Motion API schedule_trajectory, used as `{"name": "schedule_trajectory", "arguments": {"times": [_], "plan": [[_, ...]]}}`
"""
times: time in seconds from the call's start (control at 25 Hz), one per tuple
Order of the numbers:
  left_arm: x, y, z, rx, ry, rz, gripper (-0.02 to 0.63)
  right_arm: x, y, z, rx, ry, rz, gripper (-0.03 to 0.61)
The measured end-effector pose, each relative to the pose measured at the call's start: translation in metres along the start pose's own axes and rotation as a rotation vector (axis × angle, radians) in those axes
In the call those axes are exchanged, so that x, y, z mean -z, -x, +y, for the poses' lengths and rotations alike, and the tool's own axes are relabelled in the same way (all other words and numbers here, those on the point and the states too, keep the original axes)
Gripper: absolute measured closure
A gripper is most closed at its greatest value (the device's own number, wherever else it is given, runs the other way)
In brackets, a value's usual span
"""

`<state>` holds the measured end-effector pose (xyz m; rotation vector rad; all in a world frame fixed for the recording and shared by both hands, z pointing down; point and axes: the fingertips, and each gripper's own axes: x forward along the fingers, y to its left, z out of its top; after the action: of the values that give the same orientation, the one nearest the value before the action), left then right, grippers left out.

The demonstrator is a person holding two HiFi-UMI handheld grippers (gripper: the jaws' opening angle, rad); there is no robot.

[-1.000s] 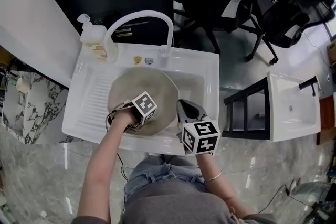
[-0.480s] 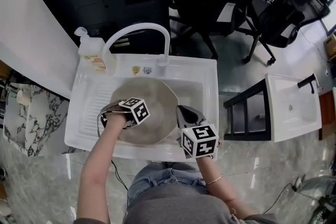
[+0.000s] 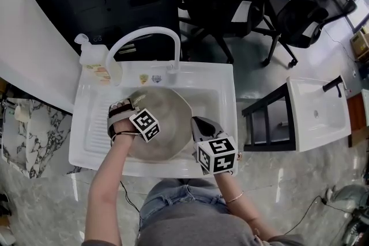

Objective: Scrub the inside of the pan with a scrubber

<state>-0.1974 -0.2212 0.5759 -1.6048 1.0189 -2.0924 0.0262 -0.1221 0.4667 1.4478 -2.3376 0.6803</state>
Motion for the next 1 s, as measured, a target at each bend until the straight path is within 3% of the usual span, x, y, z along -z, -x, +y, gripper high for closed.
{"name": "schedule_trajectory", "arguments": {"times": [0.16,0.28,0.72,0.84,1.0], "plan": [[-0.002,0.023,0.029,-0.084,0.218,-0.148,0.546,0.0,0.003,0.0,0.004,0.005,-0.003,0.568],[-0.001,0.047,0.039,-0.096,0.38,-0.269,0.548,-0.002,0.003,0.005,-0.001,0.018,-0.008,0.568],[0.014,0.131,0.022,0.194,1.131,-0.651,0.548,-0.012,0.003,0.046,-0.061,0.058,-0.047,0.568],[0.023,0.15,0.019,0.227,1.254,-0.72,0.548,-0.018,0.007,0.058,-0.076,0.057,-0.084,0.568],[0.032,0.174,0.017,0.21,1.319,-0.8,0.548,-0.025,0.016,0.072,-0.09,0.066,-0.137,0.568]]}}
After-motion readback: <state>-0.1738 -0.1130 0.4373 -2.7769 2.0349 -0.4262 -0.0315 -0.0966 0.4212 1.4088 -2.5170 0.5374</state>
